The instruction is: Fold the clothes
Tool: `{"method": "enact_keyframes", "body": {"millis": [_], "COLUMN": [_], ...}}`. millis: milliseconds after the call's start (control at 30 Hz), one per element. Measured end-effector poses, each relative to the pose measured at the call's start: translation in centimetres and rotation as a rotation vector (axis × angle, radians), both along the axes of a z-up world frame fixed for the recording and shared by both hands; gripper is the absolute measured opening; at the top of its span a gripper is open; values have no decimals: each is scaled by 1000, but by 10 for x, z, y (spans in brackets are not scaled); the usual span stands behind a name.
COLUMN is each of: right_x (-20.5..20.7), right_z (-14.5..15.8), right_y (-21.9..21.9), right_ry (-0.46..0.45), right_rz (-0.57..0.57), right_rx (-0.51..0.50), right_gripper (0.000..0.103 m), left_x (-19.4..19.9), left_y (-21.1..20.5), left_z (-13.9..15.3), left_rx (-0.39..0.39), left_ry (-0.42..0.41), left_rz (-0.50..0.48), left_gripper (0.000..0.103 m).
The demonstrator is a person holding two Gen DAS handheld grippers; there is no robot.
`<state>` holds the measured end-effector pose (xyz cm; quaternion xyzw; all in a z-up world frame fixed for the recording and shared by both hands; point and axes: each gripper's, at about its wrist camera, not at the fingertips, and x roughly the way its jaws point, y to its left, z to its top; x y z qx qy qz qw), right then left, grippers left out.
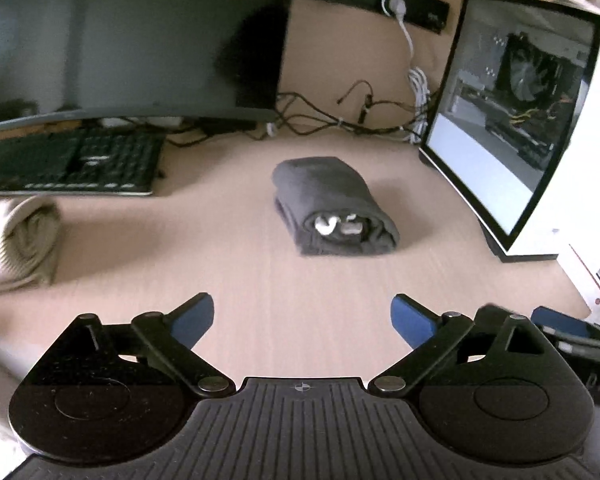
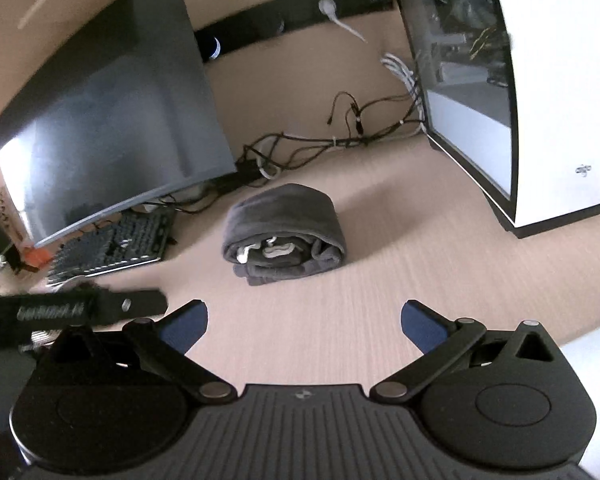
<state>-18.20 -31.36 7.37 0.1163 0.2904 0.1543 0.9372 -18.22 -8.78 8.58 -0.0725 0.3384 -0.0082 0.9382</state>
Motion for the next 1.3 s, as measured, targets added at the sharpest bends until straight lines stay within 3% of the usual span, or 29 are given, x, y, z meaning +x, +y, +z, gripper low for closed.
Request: {"method": "enact_keyframes", "body": {"millis": [167,333,533,767,900,1000,1167,1300], "right_x": [-29,-35,-45,-52,-52,-50,-43,-29], "right_z": [7,6,6,2,-4,-7,-8,-11], "right_y": [-2,-11,-30,-42,-48,-50,-49,-48], "right_ry": [-58,-57,-52,-23,19,36,40,71], "right_rz": [1,-20,-38,-2,0,-16,-78,-167], "right_rx": [-41,-75,-70,-83,-79,-75,-86,-88], "right_gripper": [103,103,103,103,103,103,103,103], "left_x": [-33,-47,-56,-64,-26,32,116,149], "left_y": [-12,-29,-47,-55,-44,-38,-33,-29], "left_z": [7,19,17,6,2,-7,-28,-38], "left_rx": [55,126,155,88,46,109,114,140], "left_ry": [-55,-92,-27,38,36,39,97,111], "left_rz": [60,83,116,140,194,205,121,106], "left_gripper": [102,103,103,103,103,103,103,103]}}
